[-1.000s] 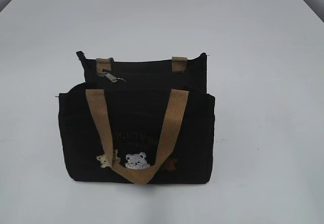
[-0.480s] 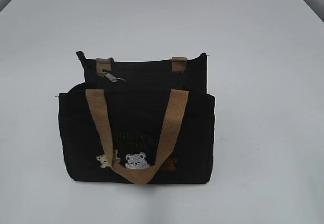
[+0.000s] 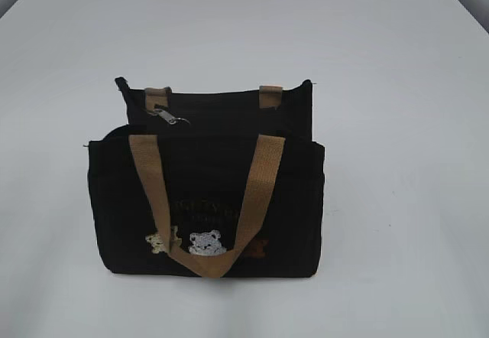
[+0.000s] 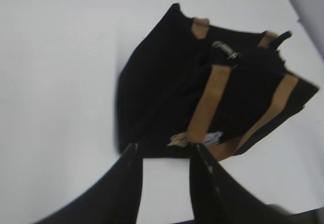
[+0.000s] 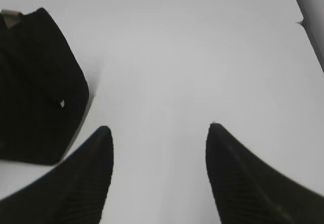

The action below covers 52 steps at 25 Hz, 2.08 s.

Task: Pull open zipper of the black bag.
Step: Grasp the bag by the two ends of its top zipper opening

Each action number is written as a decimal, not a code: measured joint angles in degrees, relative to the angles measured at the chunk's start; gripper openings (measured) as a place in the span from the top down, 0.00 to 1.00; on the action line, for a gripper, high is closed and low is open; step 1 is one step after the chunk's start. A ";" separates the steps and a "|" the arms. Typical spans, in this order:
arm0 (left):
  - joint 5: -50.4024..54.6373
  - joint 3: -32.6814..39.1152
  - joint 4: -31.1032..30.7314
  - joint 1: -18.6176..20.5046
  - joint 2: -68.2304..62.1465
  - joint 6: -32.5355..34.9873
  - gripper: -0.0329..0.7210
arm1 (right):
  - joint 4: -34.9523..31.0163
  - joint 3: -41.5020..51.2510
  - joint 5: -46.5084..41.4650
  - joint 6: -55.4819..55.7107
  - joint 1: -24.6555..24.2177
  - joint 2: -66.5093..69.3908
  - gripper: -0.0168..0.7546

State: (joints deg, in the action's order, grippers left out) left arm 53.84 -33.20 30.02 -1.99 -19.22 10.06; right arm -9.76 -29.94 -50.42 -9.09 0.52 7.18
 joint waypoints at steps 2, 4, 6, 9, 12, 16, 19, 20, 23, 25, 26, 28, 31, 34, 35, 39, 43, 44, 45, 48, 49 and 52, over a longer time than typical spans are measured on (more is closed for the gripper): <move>-4.07 -0.57 6.50 0.00 -6.57 0.00 0.60 | -0.96 0.00 4.30 -1.64 0.17 4.75 0.40; -6.58 -1.41 12.28 0.00 -12.96 0.42 0.55 | -1.29 0.00 9.01 -5.20 2.00 9.30 0.40; -6.79 -2.90 16.82 0.00 -20.46 3.64 0.48 | -1.71 -0.05 13.72 -8.58 4.70 14.43 0.40; -5.96 -5.95 22.91 0.00 -32.59 9.00 0.42 | -3.35 -2.13 16.55 -12.22 8.77 23.43 0.40; -5.22 -9.56 25.31 -0.65 -41.46 11.60 0.41 | -4.65 -6.84 17.01 -14.99 13.00 33.40 0.40; -5.10 -14.48 25.32 -4.82 -52.26 13.05 0.41 | -6.29 -13.66 17.35 -18.96 19.91 47.66 0.40; -6.13 -17.34 24.36 -8.41 -58.82 13.39 0.41 | -6.49 -19.27 17.42 -21.31 25.16 56.09 0.40; -6.40 -18.30 23.90 -9.21 -60.85 13.44 0.41 | -6.60 -20.92 17.42 -21.88 26.69 59.02 0.40; -6.96 -20.66 23.14 -9.90 -65.73 13.54 0.43 | -6.65 -26.81 17.42 -23.33 30.05 66.65 0.40; -7.70 -21.71 22.74 -9.90 -67.94 13.60 0.50 | -6.65 -31.02 17.42 -24.57 31.94 71.05 0.40; -8.11 -22.15 22.74 -10.01 -68.71 13.60 0.55 | -6.65 -33.10 17.47 -25.20 32.66 73.33 0.40; -8.43 -22.78 22.74 -10.11 -69.32 14.22 0.67 | -6.65 -36.82 17.47 -26.65 34.26 77.26 0.40; -8.50 -23.38 22.74 -10.17 -69.33 16.02 0.87 | -6.75 -42.07 17.53 -27.94 35.94 83.23 0.40; -8.25 -23.38 22.61 -10.17 -69.33 16.57 0.95 | -6.75 -46.43 17.53 -28.82 37.20 88.12 0.42; -8.02 -23.38 22.57 -10.17 -69.33 16.69 0.95 | -6.75 -47.76 17.47 -28.96 37.52 89.34 0.43; -6.99 -23.38 22.55 -10.17 -69.27 16.75 0.96 | -6.75 -51.26 16.40 -29.36 38.79 93.28 0.49; -7.01 -23.38 22.06 -10.17 -68.20 16.77 0.96 | -6.75 -51.60 14.28 -29.62 40.70 93.87 0.54; -7.01 -23.38 21.89 -10.17 -67.65 16.77 0.96 | -6.75 -51.65 14.16 -29.67 41.12 93.87 0.55; -6.95 -23.38 21.68 -10.17 -67.15 16.82 0.96 | -6.75 -51.72 14.03 -29.74 41.32 93.87 0.56; -6.95 -23.38 21.44 -10.17 -66.14 16.82 0.96 | -6.75 -51.83 13.39 -29.81 41.38 94.14 0.58; -6.95 -23.38 21.44 -10.17 -65.99 16.82 0.96 | -6.69 -51.83 12.47 -29.82 41.38 94.25 0.58; -6.95 -23.38 21.44 -10.17 -65.79 16.84 0.96 | -6.75 -51.83 10.27 -29.87 41.69 94.11 0.58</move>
State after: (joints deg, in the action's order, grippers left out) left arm 46.89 -56.58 51.46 -12.17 -85.01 26.90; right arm -16.51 -81.76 -40.15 -38.96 42.21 101.29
